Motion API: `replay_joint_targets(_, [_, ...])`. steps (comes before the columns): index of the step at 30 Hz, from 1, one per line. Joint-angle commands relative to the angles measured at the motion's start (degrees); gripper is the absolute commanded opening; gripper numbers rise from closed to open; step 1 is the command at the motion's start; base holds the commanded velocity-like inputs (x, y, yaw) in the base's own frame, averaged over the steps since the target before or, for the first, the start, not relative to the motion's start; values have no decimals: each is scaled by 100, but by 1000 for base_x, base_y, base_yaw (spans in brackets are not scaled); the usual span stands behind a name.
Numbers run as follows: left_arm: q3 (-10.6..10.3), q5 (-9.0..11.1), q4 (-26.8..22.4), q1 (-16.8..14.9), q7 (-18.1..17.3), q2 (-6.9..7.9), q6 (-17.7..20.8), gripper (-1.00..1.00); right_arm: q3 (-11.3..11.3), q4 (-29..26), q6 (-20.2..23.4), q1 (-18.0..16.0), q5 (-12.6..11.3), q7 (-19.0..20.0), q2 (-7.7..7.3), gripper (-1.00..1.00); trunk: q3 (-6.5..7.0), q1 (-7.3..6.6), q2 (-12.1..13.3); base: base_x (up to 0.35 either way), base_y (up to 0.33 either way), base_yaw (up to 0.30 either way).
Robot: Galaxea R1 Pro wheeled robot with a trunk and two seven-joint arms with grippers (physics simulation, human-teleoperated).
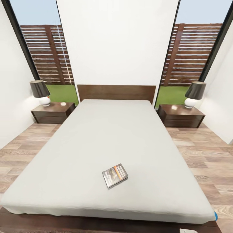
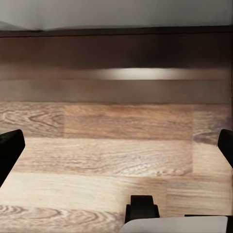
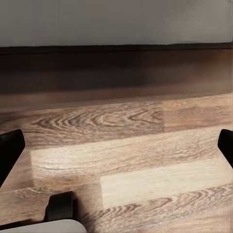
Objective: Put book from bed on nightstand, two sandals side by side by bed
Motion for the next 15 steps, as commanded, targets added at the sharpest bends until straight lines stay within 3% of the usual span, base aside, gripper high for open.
replay_joint_targets(1, [-47, 31, 0, -4, 30, -7, -17, 100, -47, 8, -11, -2, 59, -26, -2, 100, -5, 0, -3, 0, -60, 62])
replay_joint_targets(15, [-41, 35, -1, -3, 1, -44, -59, 100, -54, 12, -10, -2, 35, -26, -1, 100, -6, 0, -3, 0, -20, 21])
